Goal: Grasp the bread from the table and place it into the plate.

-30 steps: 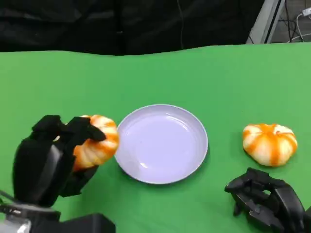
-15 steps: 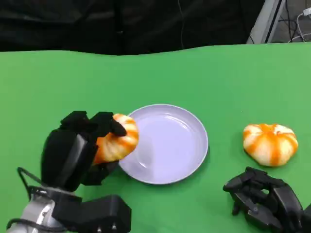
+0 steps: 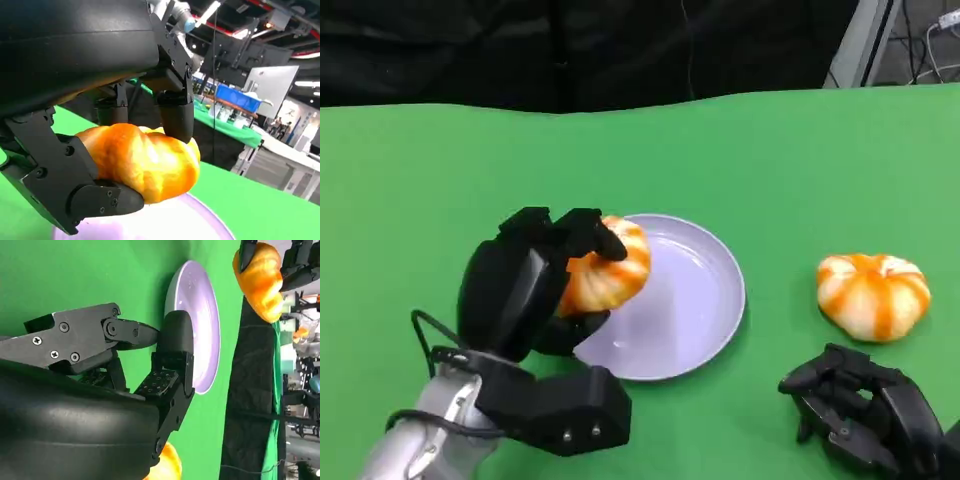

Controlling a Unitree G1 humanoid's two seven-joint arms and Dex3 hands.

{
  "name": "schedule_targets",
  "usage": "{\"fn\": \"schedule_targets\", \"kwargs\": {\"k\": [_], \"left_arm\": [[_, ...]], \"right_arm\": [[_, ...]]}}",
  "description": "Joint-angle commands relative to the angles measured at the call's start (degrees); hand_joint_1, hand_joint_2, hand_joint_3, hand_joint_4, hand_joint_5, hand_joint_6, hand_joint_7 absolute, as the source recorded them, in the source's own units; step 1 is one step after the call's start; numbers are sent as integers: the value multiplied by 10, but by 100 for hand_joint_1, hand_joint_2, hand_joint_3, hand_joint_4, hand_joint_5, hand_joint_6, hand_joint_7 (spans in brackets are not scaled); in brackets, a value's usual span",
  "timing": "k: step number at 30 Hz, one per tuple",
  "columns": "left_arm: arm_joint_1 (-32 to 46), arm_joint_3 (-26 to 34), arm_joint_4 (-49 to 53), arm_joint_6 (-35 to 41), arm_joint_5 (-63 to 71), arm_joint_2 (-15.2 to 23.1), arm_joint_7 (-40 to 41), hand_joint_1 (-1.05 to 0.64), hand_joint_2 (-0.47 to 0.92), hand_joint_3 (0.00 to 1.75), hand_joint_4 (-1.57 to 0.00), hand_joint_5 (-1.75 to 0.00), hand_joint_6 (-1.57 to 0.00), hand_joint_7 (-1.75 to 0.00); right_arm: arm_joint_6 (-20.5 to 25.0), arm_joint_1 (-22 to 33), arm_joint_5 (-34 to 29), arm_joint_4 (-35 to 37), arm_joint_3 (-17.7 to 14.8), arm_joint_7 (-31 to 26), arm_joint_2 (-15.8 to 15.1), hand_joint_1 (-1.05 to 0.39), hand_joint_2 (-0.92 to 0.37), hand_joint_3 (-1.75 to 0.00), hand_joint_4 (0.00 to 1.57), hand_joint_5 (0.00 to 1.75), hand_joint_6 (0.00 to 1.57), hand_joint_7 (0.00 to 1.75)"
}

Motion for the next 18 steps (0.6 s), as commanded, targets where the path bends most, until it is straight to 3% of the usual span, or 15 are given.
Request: {"fn": "schedule_targets", "kwargs": {"k": [1,18], "left_arm": [[-18,-10,20,0,-3,-2,-5,-9,60,80,-75,-175,-74,-147],[-74,-48,93,1,3,-34,6,-8,62,73,-76,-175,-69,-157]], "right_arm": [[-3,8,-6,-2,1,-7,-5,-27,-92,-43,69,167,83,98],[-2,9,-2,-2,0,-4,-2,-25,-92,-45,71,167,83,99]]}}
